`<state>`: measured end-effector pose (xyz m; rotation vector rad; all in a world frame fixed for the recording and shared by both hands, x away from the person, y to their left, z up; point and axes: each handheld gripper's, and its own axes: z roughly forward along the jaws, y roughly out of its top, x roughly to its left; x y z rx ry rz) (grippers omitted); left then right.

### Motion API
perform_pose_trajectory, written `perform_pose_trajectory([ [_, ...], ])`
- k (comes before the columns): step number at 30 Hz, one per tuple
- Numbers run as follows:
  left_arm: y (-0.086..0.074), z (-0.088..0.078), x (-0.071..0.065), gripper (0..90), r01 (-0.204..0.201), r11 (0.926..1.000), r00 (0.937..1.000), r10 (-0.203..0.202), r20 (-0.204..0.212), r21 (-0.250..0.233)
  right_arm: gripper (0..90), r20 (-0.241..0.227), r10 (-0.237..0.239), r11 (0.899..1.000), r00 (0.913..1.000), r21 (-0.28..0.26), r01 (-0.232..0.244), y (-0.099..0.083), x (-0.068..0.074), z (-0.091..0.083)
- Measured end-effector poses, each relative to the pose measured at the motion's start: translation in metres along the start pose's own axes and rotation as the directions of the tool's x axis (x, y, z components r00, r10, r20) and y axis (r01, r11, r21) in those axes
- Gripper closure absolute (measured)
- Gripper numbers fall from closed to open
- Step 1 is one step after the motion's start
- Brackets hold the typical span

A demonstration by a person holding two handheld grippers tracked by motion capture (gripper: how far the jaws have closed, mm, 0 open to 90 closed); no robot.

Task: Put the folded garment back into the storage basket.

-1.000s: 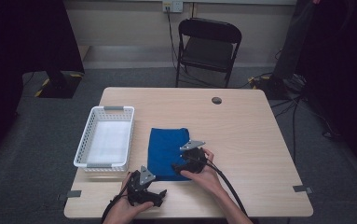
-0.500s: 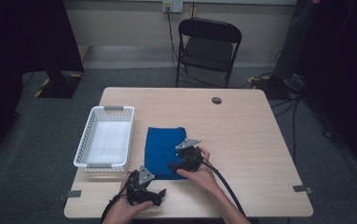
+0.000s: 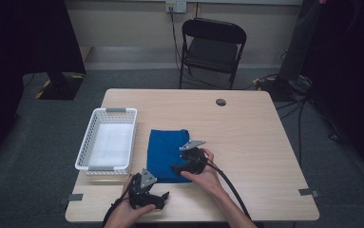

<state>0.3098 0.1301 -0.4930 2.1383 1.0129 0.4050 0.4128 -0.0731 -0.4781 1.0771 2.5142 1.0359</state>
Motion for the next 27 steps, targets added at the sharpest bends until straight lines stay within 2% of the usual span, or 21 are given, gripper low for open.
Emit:
perform_pose_trajectory([
  [7,0.0,0.0,0.0,0.0,0.005,1.0,1.0,-0.005,-0.002,-0.006,16.6,-0.001,-0.021,1.0,0.9998,-0.023,0.021,0.0,0.001,-0.014],
  [8,0.0,0.0,0.0,0.0,0.004,1.0,1.0,-0.004,-0.002,-0.007,17.5,0.01,-0.025,0.999,0.9996,-0.032,0.025,0.0,0.0,-0.016],
  [12,-0.001,0.001,0.0,0.0,0.004,0.9999,1.0,-0.004,-0.003,-0.012,17.3,0.007,-0.01,0.999,0.9999,-0.052,0.01,-0.002,-0.005,-0.024],
  [27,-0.001,0.001,0.0,0.0,0.005,0.9999,1.0,-0.005,-0.005,-0.012,18.0,0.032,-0.013,0.997,0.9994,-0.082,0.016,-0.011,-0.015,-0.052],
])
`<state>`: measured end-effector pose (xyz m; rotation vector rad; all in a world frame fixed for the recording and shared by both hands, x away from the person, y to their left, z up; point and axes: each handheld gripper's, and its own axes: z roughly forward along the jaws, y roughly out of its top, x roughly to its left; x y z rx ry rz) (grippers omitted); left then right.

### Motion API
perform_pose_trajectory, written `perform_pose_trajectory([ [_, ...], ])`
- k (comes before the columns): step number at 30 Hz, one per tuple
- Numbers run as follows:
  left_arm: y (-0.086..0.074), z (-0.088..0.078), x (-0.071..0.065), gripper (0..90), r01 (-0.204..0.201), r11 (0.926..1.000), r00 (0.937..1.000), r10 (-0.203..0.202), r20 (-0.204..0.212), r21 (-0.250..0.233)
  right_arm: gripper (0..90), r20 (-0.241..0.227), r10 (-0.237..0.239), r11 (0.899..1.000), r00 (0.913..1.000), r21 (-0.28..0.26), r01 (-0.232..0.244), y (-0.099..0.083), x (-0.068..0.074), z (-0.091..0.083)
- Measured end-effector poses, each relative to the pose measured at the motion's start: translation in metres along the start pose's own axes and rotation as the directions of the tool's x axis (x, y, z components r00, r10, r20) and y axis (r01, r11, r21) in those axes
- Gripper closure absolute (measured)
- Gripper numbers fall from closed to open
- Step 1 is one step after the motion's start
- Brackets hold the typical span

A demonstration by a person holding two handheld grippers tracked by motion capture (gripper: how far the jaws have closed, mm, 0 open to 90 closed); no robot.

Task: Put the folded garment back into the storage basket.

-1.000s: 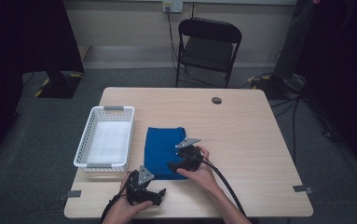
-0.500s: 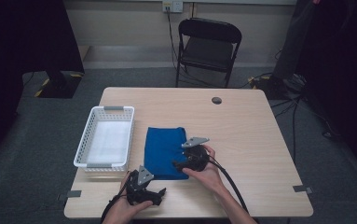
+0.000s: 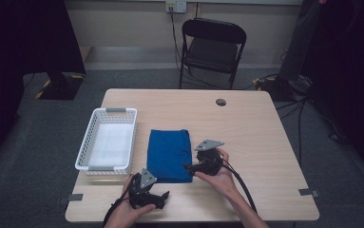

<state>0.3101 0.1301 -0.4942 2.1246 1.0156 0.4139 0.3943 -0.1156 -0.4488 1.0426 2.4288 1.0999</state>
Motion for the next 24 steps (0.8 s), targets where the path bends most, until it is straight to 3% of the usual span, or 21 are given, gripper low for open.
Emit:
perform_pose_trajectory([
  [6,0.0,0.0,0.0,0.0,0.0,1.0,1.0,0.0,0.0,0.0,17.8,-0.002,0.017,1.0,0.9998,-0.01,-0.017,-0.005,-0.009,-0.014],
  [13,0.0,0.0,0.0,0.0,0.0,1.0,1.0,0.0,0.0,-0.001,16.7,0.04,0.028,0.999,0.9988,-0.016,-0.027,-0.009,-0.018,-0.03],
  [24,0.0,0.0,0.0,0.0,0.002,1.0,1.0,-0.002,-0.002,-0.001,17.8,0.051,0.044,0.999,0.9977,-0.032,-0.042,-0.02,-0.028,-0.049],
])
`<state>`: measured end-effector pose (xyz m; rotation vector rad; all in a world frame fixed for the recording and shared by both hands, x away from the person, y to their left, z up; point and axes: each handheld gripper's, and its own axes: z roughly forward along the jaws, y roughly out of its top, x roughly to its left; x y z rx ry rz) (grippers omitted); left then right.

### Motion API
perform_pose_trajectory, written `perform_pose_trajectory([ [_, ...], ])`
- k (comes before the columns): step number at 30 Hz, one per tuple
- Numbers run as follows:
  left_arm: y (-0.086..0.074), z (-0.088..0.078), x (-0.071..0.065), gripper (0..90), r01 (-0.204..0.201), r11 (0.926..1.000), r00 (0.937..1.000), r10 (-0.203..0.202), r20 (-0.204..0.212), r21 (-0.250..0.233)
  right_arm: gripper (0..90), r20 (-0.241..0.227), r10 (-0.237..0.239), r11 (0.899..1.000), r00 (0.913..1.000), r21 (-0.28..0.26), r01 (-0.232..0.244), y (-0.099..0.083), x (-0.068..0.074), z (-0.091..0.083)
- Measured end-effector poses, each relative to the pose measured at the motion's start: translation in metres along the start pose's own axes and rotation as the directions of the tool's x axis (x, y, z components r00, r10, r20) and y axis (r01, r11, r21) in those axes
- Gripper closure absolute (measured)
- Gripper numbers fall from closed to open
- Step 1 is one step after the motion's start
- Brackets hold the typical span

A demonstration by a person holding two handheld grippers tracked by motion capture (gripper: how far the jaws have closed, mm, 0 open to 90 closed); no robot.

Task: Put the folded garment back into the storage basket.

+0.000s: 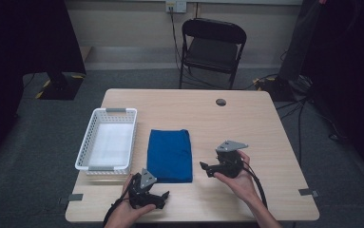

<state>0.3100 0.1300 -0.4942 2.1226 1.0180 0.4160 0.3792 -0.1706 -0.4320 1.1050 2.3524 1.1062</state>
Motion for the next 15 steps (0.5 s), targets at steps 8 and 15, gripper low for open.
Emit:
perform_pose_trajectory([
  [8,0.0,0.0,0.0,0.0,0.001,1.0,1.0,-0.001,-0.002,0.005,20.1,0.006,0.04,0.999,0.9992,-0.018,-0.039,-0.01,-0.012,-0.015],
  [15,0.0,0.0,0.0,0.0,0.003,1.0,1.0,-0.003,-0.003,0.001,19.9,0.025,0.061,0.997,0.9978,-0.037,-0.06,-0.018,-0.022,-0.031],
])
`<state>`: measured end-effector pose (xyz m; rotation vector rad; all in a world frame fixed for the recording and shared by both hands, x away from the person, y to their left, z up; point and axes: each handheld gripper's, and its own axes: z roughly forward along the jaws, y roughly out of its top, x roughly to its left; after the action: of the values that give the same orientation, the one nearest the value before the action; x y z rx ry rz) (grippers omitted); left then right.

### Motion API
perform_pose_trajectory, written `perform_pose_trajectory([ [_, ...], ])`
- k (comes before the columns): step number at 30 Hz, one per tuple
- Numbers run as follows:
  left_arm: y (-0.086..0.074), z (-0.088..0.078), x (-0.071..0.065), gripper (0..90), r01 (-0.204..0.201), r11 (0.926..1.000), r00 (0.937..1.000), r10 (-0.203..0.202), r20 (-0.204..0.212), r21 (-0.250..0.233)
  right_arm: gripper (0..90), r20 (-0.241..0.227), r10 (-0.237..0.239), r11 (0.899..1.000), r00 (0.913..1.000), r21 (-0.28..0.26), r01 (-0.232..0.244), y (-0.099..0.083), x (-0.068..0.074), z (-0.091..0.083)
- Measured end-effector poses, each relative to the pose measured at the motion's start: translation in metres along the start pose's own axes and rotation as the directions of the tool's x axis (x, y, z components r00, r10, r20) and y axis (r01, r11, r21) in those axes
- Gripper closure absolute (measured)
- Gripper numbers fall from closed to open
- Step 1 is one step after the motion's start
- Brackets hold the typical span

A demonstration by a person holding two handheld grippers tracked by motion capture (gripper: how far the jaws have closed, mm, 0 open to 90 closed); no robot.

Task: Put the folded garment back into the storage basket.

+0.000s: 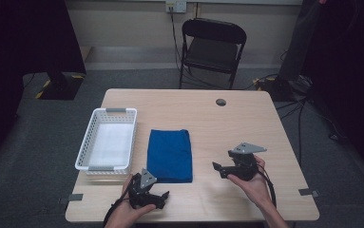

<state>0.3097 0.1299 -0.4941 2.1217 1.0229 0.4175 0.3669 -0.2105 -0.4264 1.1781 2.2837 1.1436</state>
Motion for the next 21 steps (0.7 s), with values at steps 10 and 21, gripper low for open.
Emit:
perform_pose_trajectory([
  [10,0.0,0.0,0.0,0.0,0.002,1.0,1.0,-0.002,-0.002,0.0,19.9,0.042,0.01,1.0,0.9991,0.001,-0.01,-0.015,-0.016,-0.025],
  [21,-0.001,0.001,0.0,0.0,0.005,0.9999,1.0,-0.005,-0.005,-0.011,20.5,0.088,0.088,0.996,0.9922,-0.024,-0.087,-0.041,-0.038,-0.048],
])
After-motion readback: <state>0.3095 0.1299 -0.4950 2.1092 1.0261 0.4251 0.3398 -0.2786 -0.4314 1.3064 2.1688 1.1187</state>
